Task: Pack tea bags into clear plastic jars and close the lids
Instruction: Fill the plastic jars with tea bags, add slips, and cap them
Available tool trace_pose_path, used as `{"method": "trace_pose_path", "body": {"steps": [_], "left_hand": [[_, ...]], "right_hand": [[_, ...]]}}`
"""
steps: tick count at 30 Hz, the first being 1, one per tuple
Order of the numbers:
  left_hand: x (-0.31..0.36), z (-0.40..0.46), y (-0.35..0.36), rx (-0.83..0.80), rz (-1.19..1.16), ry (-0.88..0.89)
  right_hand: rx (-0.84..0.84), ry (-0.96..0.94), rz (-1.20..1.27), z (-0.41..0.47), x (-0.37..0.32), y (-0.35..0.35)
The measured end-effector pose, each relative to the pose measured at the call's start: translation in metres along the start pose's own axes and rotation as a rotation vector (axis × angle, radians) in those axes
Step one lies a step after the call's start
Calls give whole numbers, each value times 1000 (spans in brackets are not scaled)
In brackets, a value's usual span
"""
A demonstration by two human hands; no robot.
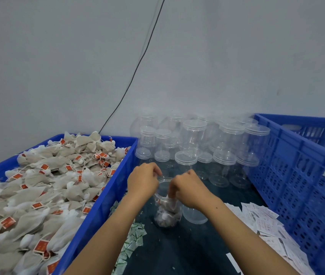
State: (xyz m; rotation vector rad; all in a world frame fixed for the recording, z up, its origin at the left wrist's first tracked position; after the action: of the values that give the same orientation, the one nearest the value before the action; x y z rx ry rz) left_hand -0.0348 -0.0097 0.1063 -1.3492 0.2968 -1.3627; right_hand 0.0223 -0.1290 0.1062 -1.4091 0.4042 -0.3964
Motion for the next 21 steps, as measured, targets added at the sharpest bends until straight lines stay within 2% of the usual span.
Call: {"method": "trace_pose_path", "body": {"steps": [4,6,8,10,12,13,16,21], "left_hand": [[-19,-6,1,17,-83,-113],[-31,-10,1,15,-125,-174],[-43,-14,0,21,-173,-231],[-56,-19,0,31,-209,-271],[-66,-25,2,27,-239,-297],[-70,-27,4,21,-249,-307],[-81,-33,11,1,-273,-328],[-91,-34,17,-54,-232,-340]], "right_hand": [[-194,-15,-116,9,-9,3],[-245,-30,-73,11,-10,-2],[-194,-13,102,12,-7,-12],[-4,45,218,14,5,-25],[134,104,232,16,22,-30],[135,128,212,17,28,-30],[-19,177,167,21,37,-17],[-68,216,387,23,37,-5]]}}
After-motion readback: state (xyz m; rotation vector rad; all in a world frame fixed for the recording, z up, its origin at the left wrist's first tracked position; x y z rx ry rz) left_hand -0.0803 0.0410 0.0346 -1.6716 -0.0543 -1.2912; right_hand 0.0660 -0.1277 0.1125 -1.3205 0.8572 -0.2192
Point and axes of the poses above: each hand's wrist, its own z-axis towards the middle knuckle, its own y-axis out of the palm, x = y × z, the point moved 4 cm from there along z, towards the middle knuckle, and after that the axes turned 1 degree about -z, right-handed, at the moved point
